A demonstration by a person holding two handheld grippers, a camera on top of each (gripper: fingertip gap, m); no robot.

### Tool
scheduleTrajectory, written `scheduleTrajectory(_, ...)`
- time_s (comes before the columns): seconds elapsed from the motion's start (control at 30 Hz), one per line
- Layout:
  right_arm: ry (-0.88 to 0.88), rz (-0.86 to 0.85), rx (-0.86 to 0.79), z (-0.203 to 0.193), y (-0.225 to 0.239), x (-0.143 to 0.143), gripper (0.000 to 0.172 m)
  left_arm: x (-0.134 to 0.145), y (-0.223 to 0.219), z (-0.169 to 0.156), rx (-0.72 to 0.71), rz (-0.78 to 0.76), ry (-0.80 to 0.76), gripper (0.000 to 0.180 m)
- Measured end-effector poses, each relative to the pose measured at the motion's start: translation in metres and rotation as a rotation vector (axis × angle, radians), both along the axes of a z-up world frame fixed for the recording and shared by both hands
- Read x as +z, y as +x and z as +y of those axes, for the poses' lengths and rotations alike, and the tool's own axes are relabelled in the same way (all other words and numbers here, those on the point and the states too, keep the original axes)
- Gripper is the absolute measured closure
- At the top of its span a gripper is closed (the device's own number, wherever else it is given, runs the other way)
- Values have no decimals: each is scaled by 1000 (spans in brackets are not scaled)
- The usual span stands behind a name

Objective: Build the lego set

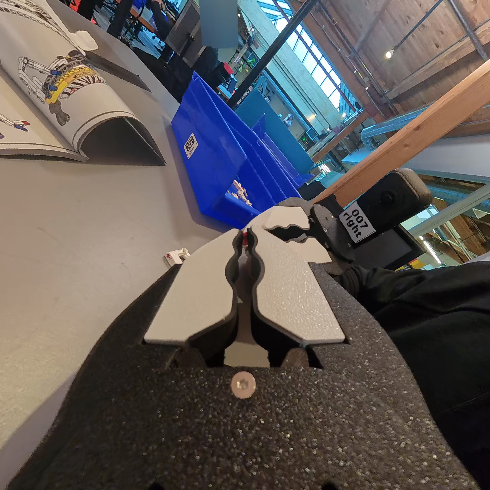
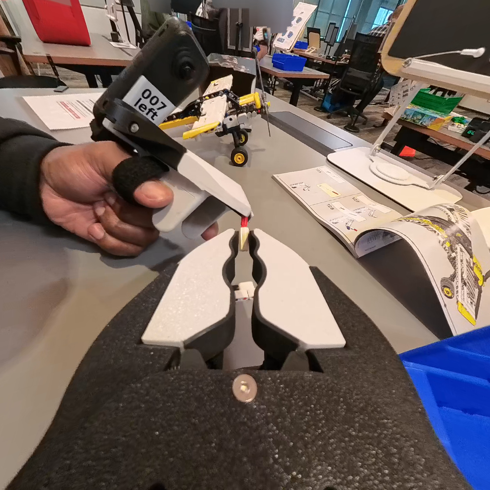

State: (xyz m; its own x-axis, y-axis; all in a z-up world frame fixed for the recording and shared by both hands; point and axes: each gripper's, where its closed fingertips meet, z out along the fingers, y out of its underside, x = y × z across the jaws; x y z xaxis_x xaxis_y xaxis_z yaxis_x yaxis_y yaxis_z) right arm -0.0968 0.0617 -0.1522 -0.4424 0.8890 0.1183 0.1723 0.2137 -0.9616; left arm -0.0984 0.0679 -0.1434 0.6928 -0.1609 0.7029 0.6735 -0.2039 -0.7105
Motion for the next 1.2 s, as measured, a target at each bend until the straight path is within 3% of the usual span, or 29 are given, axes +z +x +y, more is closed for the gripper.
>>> scheduleTrajectory(0.73, 17, -58, 16, -1, -1, -8, 165, 0, 1, -1, -20, 27, -2, 177)
scheduleTrajectory(1.2, -85, 37, 40, -3, 2, 7, 165, 13, 4, -3, -66, -122, 92, 177)
